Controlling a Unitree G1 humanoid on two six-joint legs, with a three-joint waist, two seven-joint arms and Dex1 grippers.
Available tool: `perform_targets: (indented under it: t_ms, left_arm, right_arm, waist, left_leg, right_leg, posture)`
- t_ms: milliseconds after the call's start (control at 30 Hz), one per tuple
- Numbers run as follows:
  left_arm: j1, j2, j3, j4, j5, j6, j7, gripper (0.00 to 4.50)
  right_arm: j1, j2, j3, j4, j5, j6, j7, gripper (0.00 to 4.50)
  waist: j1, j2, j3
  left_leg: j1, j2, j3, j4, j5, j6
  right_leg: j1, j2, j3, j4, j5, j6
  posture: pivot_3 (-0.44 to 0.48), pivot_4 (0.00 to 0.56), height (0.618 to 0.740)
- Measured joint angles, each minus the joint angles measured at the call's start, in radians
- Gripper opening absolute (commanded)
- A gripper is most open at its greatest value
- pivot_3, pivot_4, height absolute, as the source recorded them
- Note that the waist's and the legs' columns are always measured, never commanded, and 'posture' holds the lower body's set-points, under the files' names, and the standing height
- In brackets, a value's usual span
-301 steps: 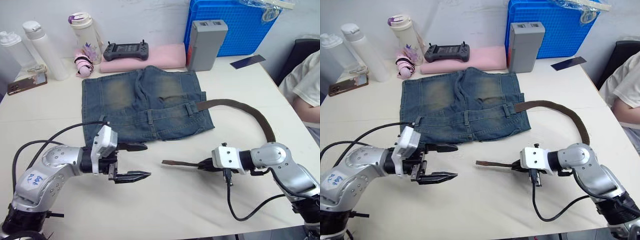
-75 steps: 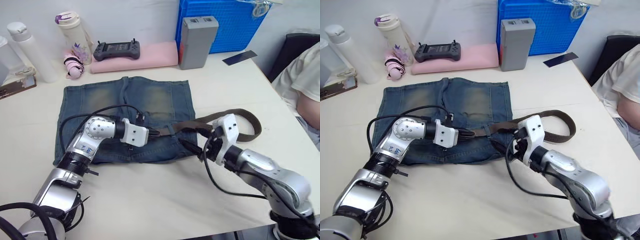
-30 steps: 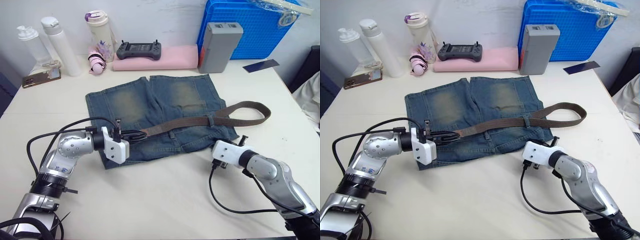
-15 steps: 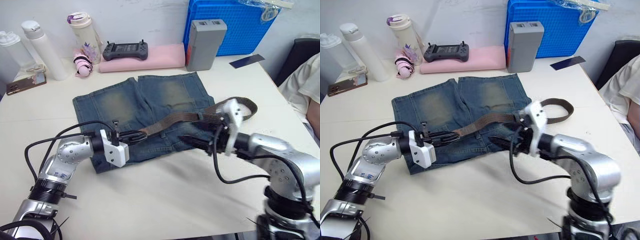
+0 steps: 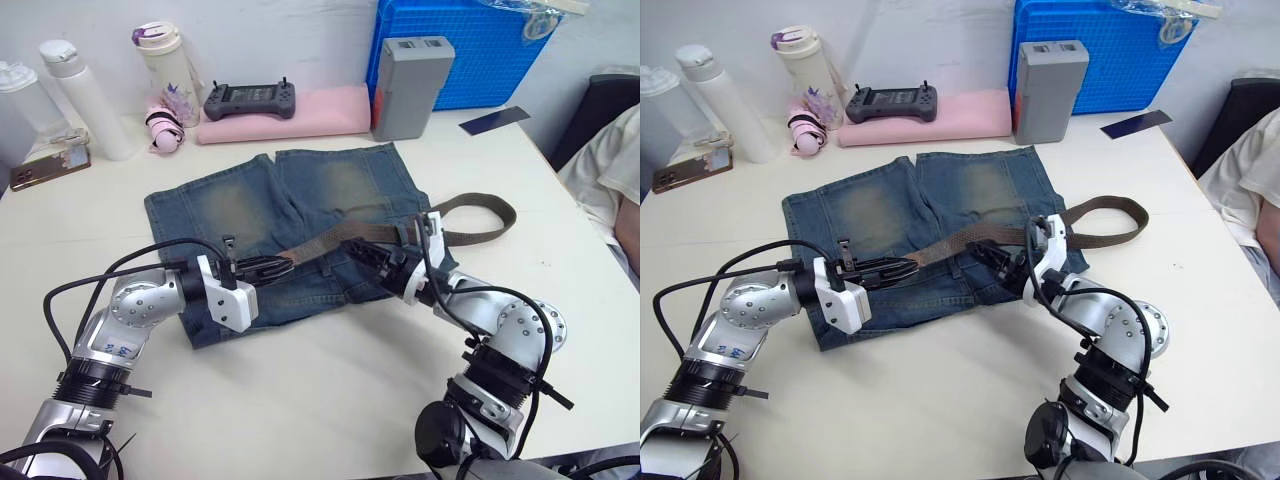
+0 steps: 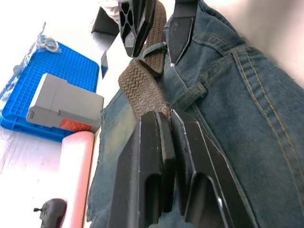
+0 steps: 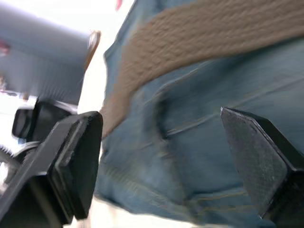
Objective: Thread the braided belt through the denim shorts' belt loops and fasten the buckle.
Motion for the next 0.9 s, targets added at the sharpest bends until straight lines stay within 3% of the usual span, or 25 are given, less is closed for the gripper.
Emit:
perform_targets:
  t_ms: [300, 633, 733, 800, 833, 900]
  left_arm:
    - [0.004, 0.001, -0.001, -0.015, 0.0, 0.013, 0.0, 0.0]
    - [-0.006, -0.03, -0.022, -0.035, 0.003, 0.037, 0.0, 0.0]
    - [-0.006, -0.029, -0.022, -0.035, 0.003, 0.037, 0.0, 0.0]
    - [-0.006, -0.028, -0.022, -0.035, 0.003, 0.037, 0.0, 0.0]
    - [-0.006, -0.028, -0.022, -0.035, 0.003, 0.037, 0.0, 0.0]
    - [-0.005, -0.026, -0.021, -0.038, 0.002, 0.037, 0.0, 0.0]
  right_arm:
    - [-0.04, 0.002, -0.031, 0.044, 0.213, -0.024, -0.203, 4.19]
    - [-0.01, 0.002, 0.228, 0.135, 0.577, -0.267, -0.458, 4.19]
    - [0.045, 0.0, 0.305, 0.14, 0.67, -0.364, -0.509, 3.41]
    - [0.083, -0.002, 0.358, 0.143, 0.723, -0.431, -0.538, 2.29]
    - [0.089, -0.002, 0.368, 0.143, 0.731, -0.44, -0.543, 2.03]
    - [0.115, -0.003, 0.409, 0.141, 0.77, -0.497, -0.555, 1.02]
  waist:
    - [-0.027, 0.002, 0.001]
    - [-0.028, 0.002, 0.001]
    - [-0.028, 0.002, 0.001]
    - [-0.028, 0.002, 0.001]
    - [-0.028, 0.002, 0.001]
    - [-0.028, 0.002, 0.001]
  left_leg:
    - [-0.001, 0.001, 0.002, -0.001, 0.0, -0.001]
    - [-0.002, 0.001, 0.003, 0.0, 0.0, -0.001]
    - [-0.002, 0.001, 0.003, 0.0, 0.0, -0.001]
    - [-0.002, 0.001, 0.003, 0.0, 0.0, -0.001]
    - [-0.002, 0.001, 0.003, 0.0, 0.0, -0.001]
    - [-0.002, 0.001, 0.003, 0.0, 0.0, -0.001]
  right_leg:
    - [-0.007, 0.0, 0.003, 0.01, 0.0, 0.0]
    - [-0.009, 0.0, 0.004, 0.011, 0.0, 0.0]
    - [-0.009, 0.0, 0.004, 0.011, 0.0, 0.0]
    - [-0.009, 0.0, 0.004, 0.01, 0.0, 0.0]
    - [-0.009, 0.0, 0.004, 0.01, 0.0, 0.0]
    - [-0.009, 0.0, 0.004, 0.01, 0.0, 0.0]
  posture:
    - [0.0, 0.15, 0.709]
    - [0.0, 0.15, 0.709]
    - [0.0, 0.15, 0.709]
    - [0.0, 0.15, 0.709]
    - [0.0, 0.15, 0.709]
    - [0.0, 0.15, 0.709]
